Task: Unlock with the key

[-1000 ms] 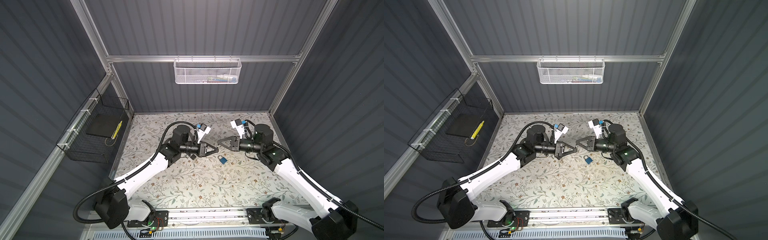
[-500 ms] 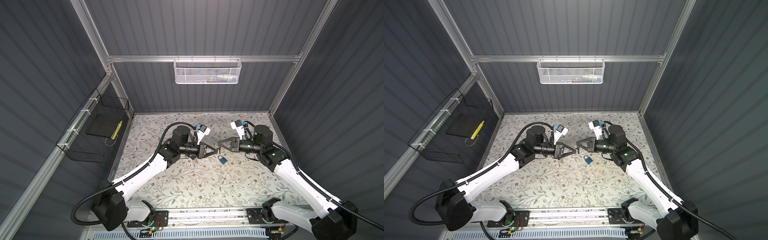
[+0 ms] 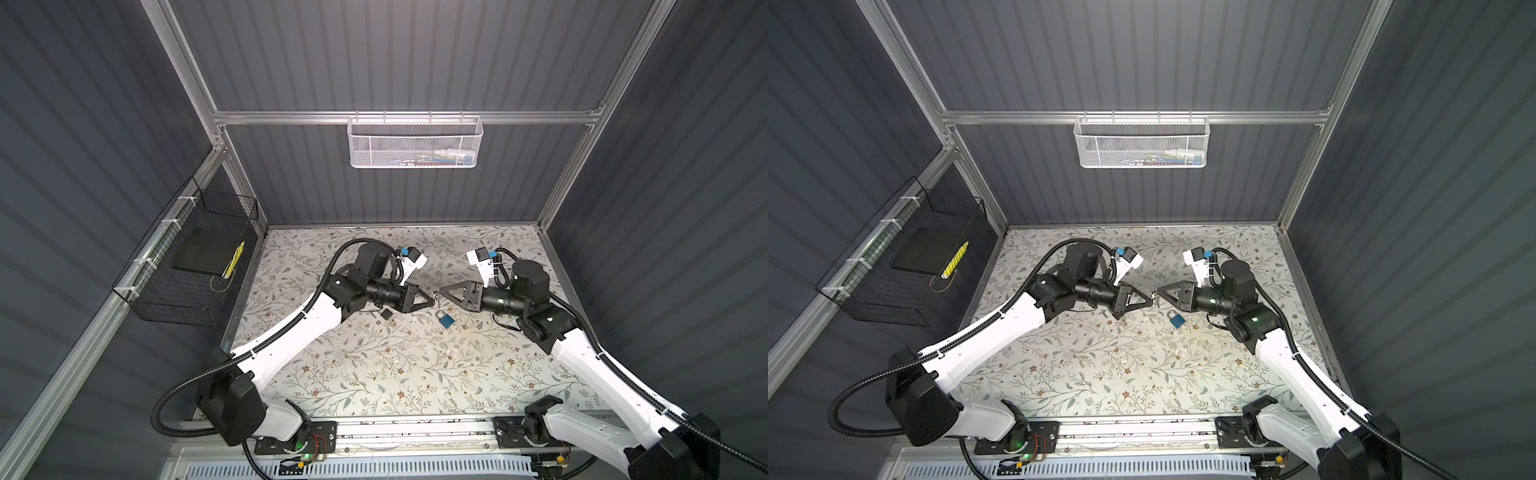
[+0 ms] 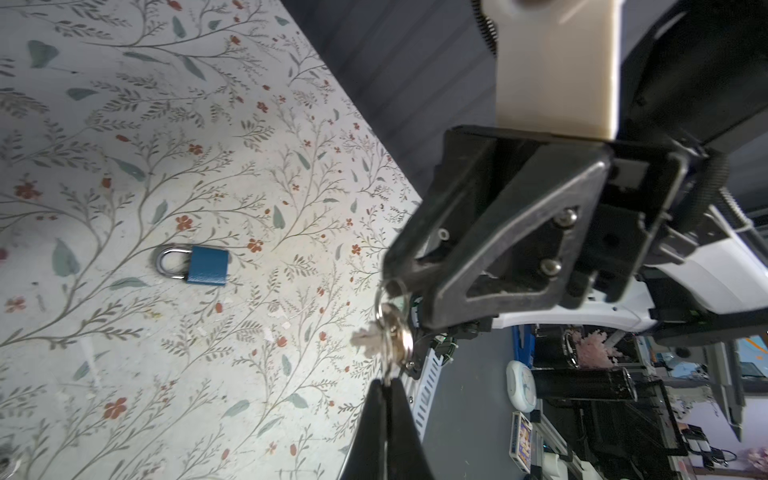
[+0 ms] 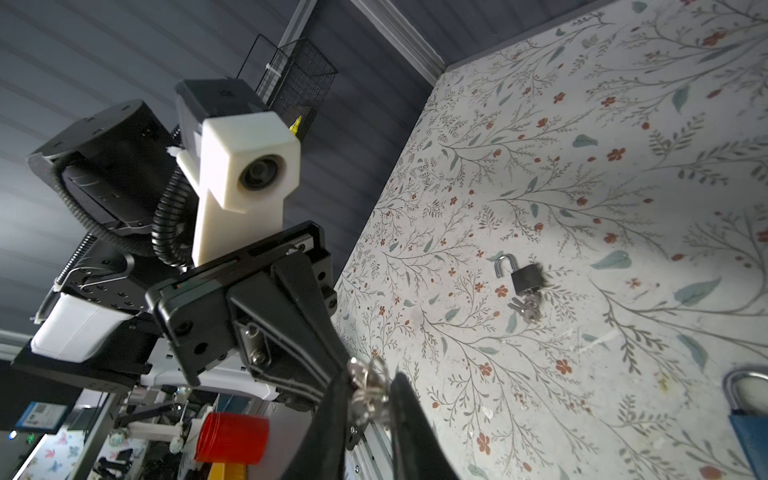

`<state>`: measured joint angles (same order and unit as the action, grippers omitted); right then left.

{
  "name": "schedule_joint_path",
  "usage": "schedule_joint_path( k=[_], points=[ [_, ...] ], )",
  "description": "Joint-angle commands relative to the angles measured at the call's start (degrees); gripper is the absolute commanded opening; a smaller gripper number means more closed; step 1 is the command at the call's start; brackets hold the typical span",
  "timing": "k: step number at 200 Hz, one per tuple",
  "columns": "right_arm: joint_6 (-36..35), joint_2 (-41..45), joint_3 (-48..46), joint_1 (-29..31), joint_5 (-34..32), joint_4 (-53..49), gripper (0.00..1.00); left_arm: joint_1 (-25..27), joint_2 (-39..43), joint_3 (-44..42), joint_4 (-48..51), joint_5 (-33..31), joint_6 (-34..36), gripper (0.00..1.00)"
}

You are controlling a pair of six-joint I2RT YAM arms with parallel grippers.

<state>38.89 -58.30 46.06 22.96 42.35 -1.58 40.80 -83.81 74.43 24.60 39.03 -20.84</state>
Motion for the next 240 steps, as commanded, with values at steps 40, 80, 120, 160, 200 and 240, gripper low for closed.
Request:
schedule_joint_path(
  k=[40,80,120,160,200,240],
  points=[
    [-2.58,1.92,-5.38,-2.17,3.91,3.83,0.28,-0.45,-9.28,14.31,26.89,1.79,14.80,0.00],
    [1.34,1.36,-8.30,-2.06,11.18,13.15,0.35,-0.45,-9.00,15.39,27.29,8.60,16.92,0.00],
    [2.74,-0.26,-8.38,-1.63,14.35,16.82,0.40,-0.45,-8.25,14.87,26.49,12.96,17.48,0.00],
    [4.08,-1.53,-8.05,-0.74,17.67,19.49,0.33,-0.37,-7.95,14.69,26.20,14.38,17.54,0.00],
    [2.67,-2.17,-7.26,0.81,20.00,17.59,0.31,-0.39,-8.12,14.95,26.27,14.44,17.84,0.00],
    [-0.48,-1.31,-6.15,0.95,21.15,12.92,0.27,-0.37,-8.29,15.04,27.00,14.12,18.38,0.00]
  ],
)
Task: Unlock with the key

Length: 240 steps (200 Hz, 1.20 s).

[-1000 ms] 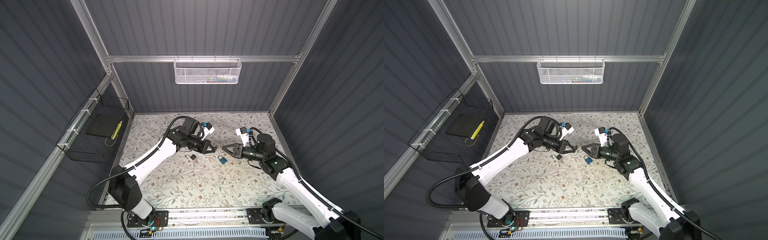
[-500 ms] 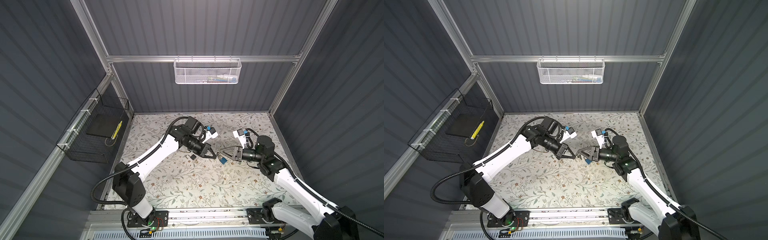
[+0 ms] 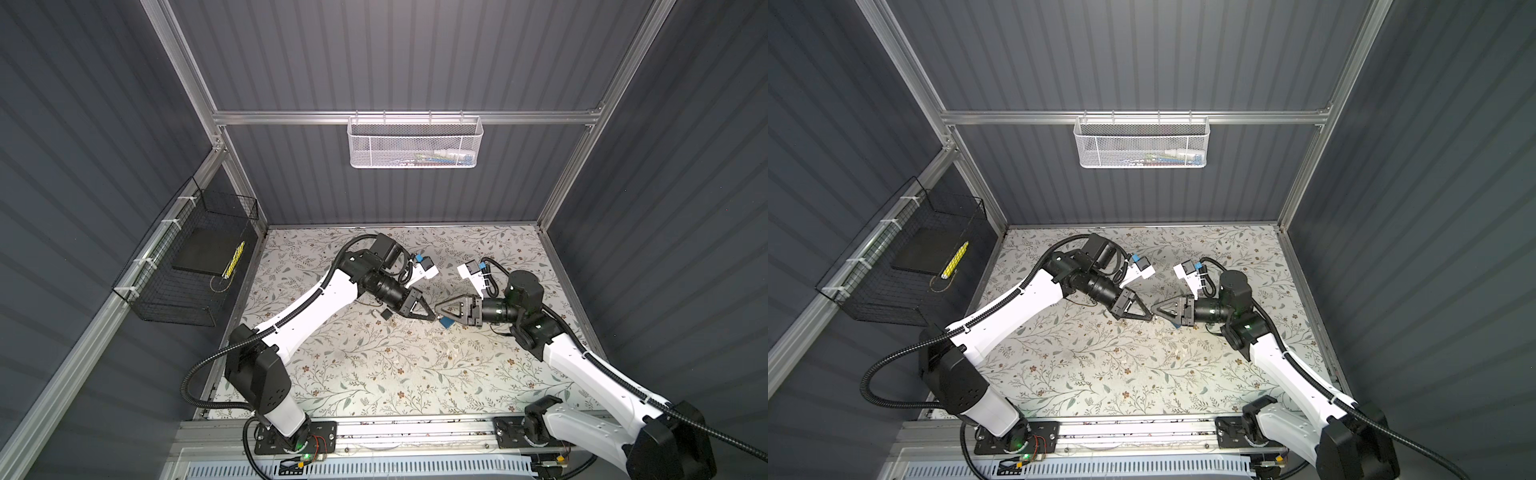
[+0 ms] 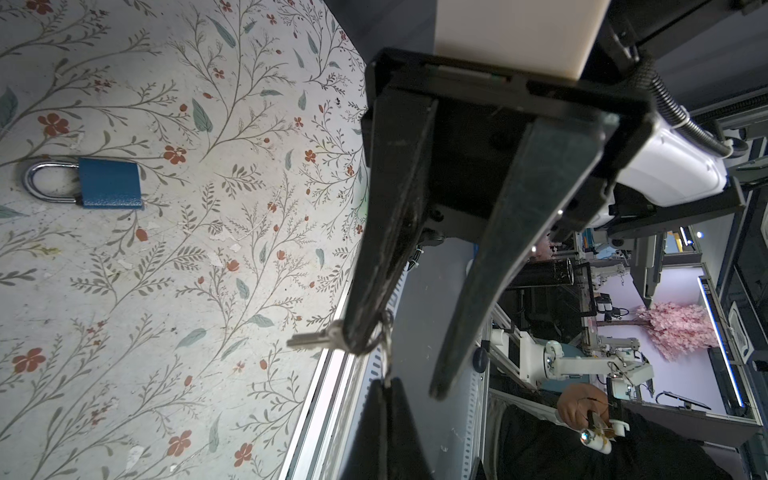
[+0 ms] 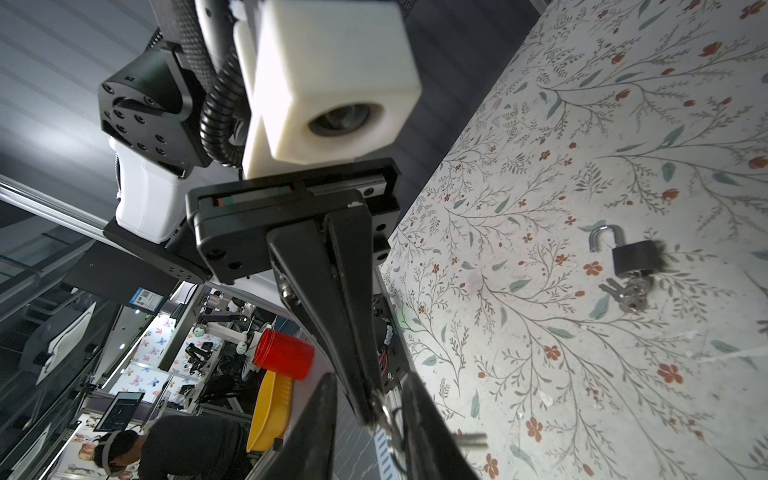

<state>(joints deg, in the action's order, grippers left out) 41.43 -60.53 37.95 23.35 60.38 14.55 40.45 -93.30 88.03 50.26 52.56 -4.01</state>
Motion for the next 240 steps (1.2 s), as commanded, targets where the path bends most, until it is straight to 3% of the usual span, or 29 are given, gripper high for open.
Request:
schedule_joint_path(
  k=[1,44,69,91,106,131,179,220,240],
  points=[
    [-3.15,0.93,1.95,0.55,3.10,-3.47,0.27,-0.02,1.24,1.44,1.38,0.56,1.59,0.00],
    [-7.32,1.55,3.75,0.55,2.91,-9.18,0.14,-0.06,1.01,2.22,2.90,0.04,2.82,0.00],
    [-8.36,1.89,4.04,0.55,2.83,-10.09,0.00,-0.02,0.92,1.93,3.19,-0.85,3.11,0.00],
    [-9.16,2.41,4.06,0.51,0.30,-10.94,0.00,-0.02,1.46,1.17,2.74,-1.75,2.73,0.00],
    [-9.43,2.86,3.81,0.40,-2.78,-11.17,0.00,-0.09,2.95,-0.30,-0.34,-2.62,0.53,0.15],
    [-6.74,3.52,2.58,0.11,-6.74,-7.61,0.00,-1.25,8.36,-5.93,-10.83,-6.71,-6.99,0.25],
    [1.00,4.56,-1.04,-0.24,-14.66,3.59,0.00,-7.21,19.34,-23.82,-41.15,-8.41,-29.14,0.41],
    [7.34,3.50,-3.68,-0.24,-20.09,12.83,0.00,-7.22,19.68,-30.31,-57.71,-11.91,-41.15,0.49],
    [9.77,2.67,-4.29,-0.16,-21.70,16.07,0.00,-6.92,17.70,-30.05,-61.27,-11.15,-42.83,0.50]
  ],
)
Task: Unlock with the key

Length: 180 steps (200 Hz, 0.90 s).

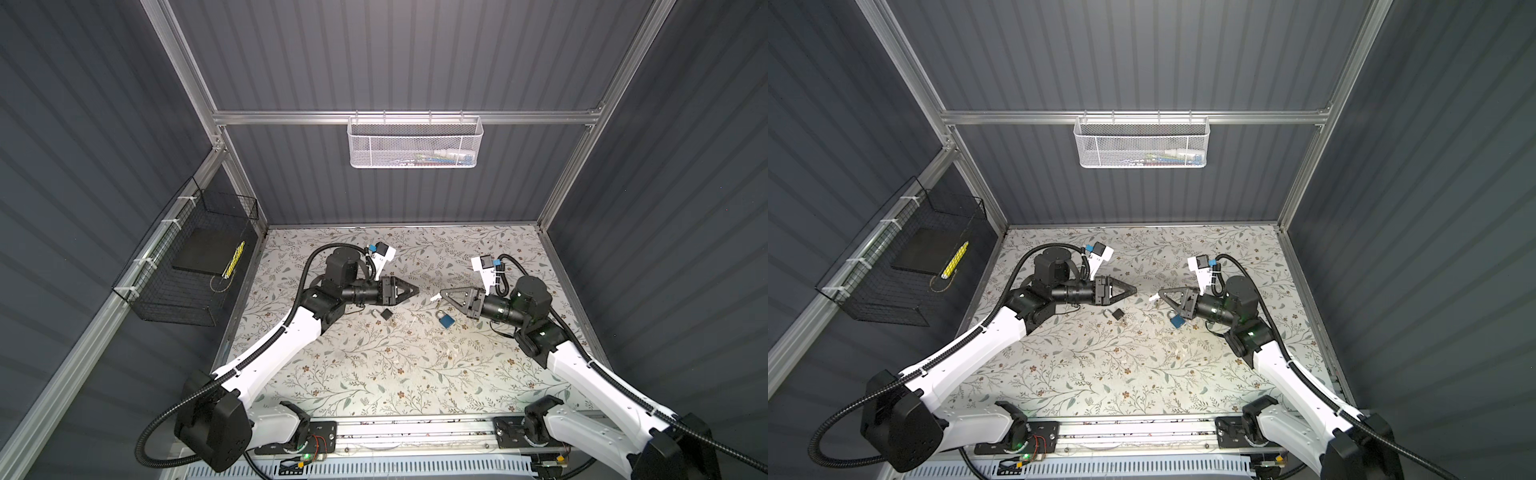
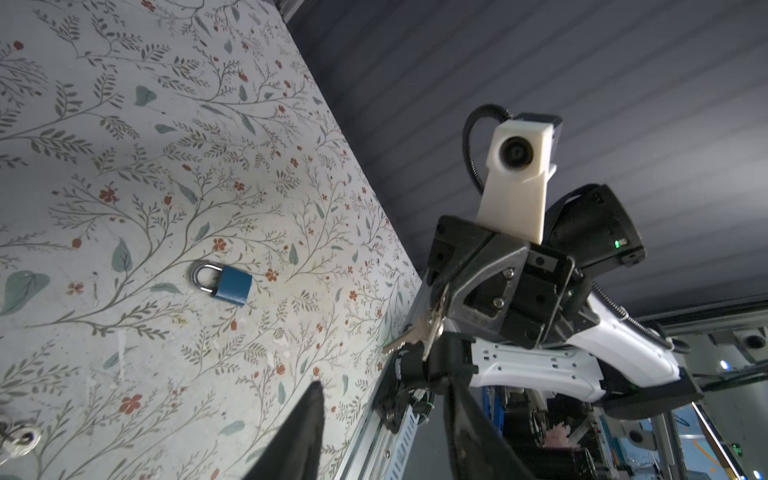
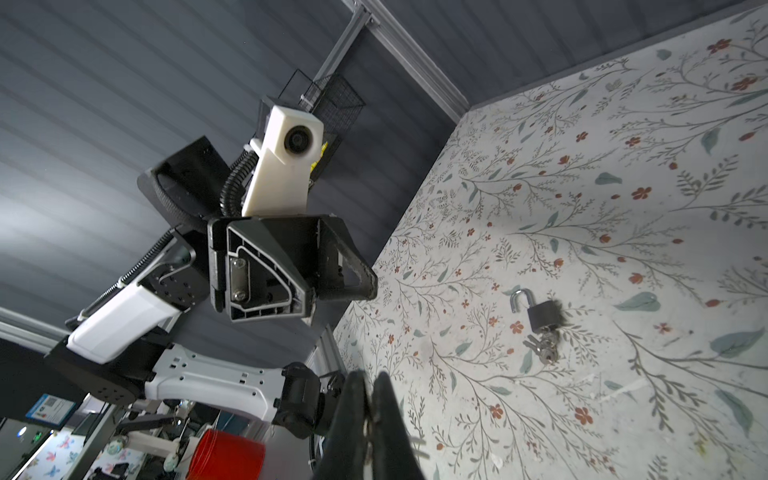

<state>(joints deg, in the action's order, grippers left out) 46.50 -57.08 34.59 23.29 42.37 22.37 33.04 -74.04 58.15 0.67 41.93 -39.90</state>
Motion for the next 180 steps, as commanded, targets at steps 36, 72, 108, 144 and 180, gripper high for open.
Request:
schedule_joint_path(
  k=[36,72,108,144,180],
  points=[
    [9.33,-3.17,-2.32,0.04,-3.37,16.52,0.00,2.76,-4.45,1.69,-14.36,0.67,-7.00,0.46],
    [13.26,-5.90,-3.67,0.16,-1.53,24.66,0.00,3.70,-5.92,2.15,-16.81,1.48,-7.86,0.40],
    [15.70,-8.68,-4.04,0.18,-0.83,29.09,0.00,4.08,-6.72,2.30,-19.09,2.34,-8.94,0.26],
    [16.34,-9.49,-4.02,0.26,0.34,30.29,0.00,4.14,-7.13,2.65,-20.15,2.54,-9.39,0.14],
    [16.34,-9.36,-4.53,0.26,0.24,30.45,0.00,4.23,-7.41,2.85,-21.31,3.38,-9.76,0.10]
  ],
)
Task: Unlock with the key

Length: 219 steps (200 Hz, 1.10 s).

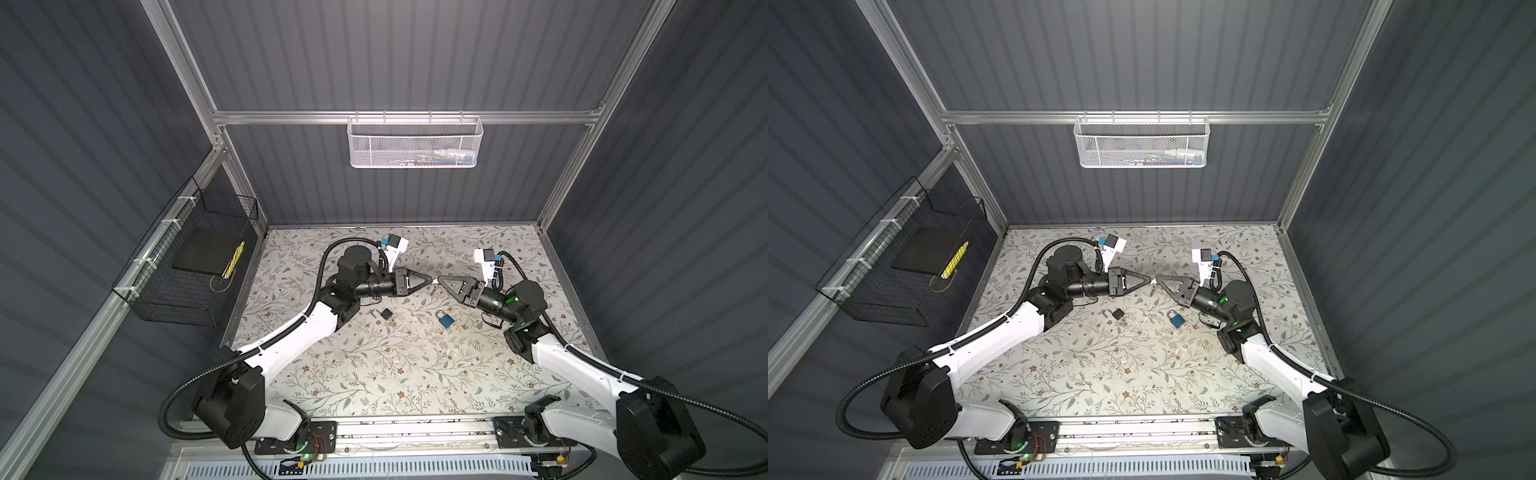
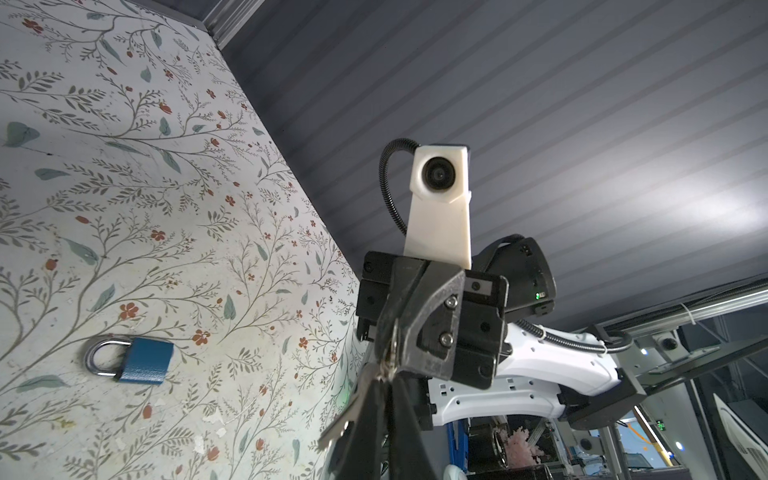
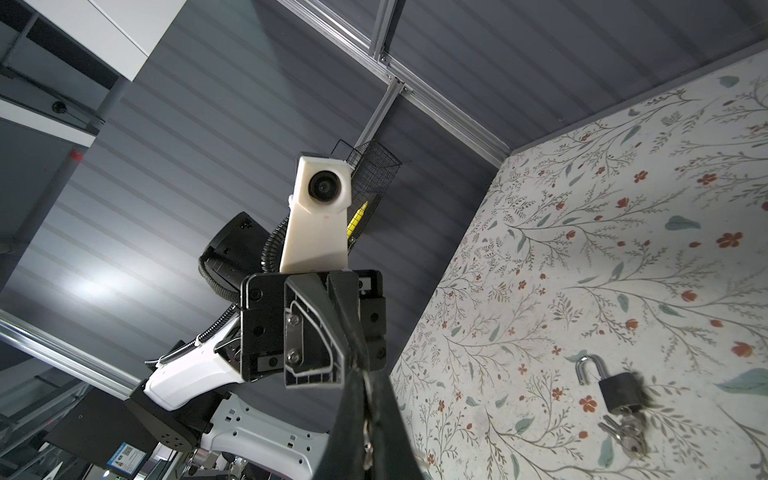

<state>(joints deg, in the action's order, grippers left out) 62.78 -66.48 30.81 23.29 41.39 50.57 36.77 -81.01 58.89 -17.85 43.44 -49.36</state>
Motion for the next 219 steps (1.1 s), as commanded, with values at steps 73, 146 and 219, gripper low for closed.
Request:
schedule_joint_path(
  k=[73,146,219],
  points=[
    [-5.33,1.90,-0.02,-0.04,0.95,-7.88,0.25,0.54,-0.36,4.88,6.59,1.89,5.18,0.00],
    [-21.12,12.88,5.05,-2.55,3.76,-36.52,0.39,0.58,-5.54,18.43,42.52,6.50,26.17,0.00],
    [-18.67,9.27,6.65,-2.41,11.90,-31.96,0.41,1.00,-5.91,19.94,45.73,10.68,28.89,0.00]
  ],
)
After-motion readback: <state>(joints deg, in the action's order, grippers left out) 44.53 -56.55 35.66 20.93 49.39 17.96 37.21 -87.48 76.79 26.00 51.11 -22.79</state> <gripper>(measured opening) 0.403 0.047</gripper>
